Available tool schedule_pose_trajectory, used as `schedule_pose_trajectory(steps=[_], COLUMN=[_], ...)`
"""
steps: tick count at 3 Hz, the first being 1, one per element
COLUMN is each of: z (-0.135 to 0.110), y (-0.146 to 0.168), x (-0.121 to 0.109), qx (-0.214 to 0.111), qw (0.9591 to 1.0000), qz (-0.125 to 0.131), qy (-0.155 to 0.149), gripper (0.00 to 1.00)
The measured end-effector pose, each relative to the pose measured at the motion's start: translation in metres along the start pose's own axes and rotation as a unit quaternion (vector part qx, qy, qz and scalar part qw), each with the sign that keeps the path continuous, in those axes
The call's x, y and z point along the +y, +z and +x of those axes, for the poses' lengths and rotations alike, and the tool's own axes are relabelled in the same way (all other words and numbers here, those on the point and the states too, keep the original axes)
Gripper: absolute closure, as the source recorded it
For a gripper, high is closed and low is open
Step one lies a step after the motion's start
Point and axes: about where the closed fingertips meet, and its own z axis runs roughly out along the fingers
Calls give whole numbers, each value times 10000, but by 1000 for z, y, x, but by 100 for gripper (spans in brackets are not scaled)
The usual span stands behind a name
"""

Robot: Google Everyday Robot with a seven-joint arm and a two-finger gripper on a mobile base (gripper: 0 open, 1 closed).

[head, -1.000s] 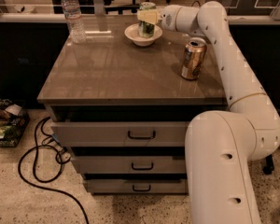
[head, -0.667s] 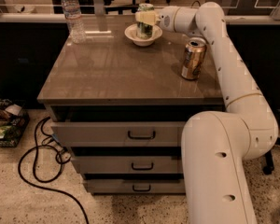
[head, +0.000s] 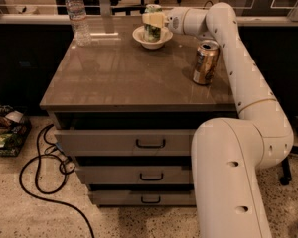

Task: Place green can into paper bowl

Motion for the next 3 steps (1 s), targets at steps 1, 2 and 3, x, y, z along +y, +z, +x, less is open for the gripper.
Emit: schedule_pose_trajectory(steps=[1,2,3], z=[2,3,3], y=[5,6,7], x=[3,4,4], qx=[14,20,20], qw=[10000,10000,10000], qz=[-31,-42,-43], qy=[9,13,13], gripper=[5,0,0])
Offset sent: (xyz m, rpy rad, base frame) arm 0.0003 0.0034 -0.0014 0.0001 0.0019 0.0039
